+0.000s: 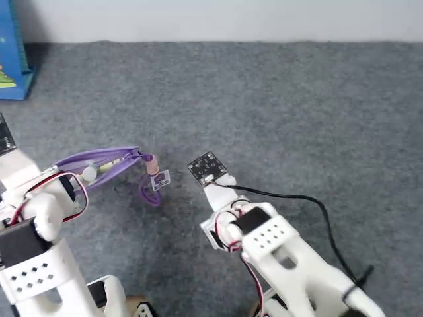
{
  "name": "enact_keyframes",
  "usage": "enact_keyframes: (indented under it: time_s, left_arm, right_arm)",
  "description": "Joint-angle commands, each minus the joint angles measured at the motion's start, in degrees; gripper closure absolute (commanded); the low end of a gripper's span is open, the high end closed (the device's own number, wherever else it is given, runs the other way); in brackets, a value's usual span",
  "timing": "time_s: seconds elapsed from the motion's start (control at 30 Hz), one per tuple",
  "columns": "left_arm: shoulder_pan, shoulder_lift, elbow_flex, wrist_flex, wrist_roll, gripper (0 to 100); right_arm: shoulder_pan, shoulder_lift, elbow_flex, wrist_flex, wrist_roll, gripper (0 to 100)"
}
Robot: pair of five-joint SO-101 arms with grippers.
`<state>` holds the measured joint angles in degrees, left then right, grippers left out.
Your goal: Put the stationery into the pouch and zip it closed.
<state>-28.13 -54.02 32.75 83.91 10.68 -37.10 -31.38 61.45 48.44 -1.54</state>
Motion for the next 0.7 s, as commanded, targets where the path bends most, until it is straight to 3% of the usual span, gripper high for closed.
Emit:
enact_keyframes:
  time_s: [0.0, 0.23, 0.33, 0.43, 0.67]
  left_arm:
    - [0.5, -0.1, -1.5, -0.8, 0.3, 99]
    - [0.5, -0.1, -0.7, -1.1, 0.3, 99]
    - [0.5, -0.1, -0.7, -1.1, 0.3, 99]
    - [1.0, -0.1, -0.7, -1.1, 0.3, 99]
    - [6.2, -0.3, -0.8, -1.0, 0.2, 99]
  right_arm:
    - [0.0, 7.3, -3.9, -4.9, -0.5, 80.9]
    - [3.5, 21.8, -10.7, -5.4, -0.5, 81.5]
    - [4.3, 23.3, -11.5, -5.4, -0.5, 90.4]
    - [4.3, 21.6, -11.3, -5.4, -0.8, 99.5]
    - [5.0, 6.9, -10.4, 3.3, -1.1, 99.0]
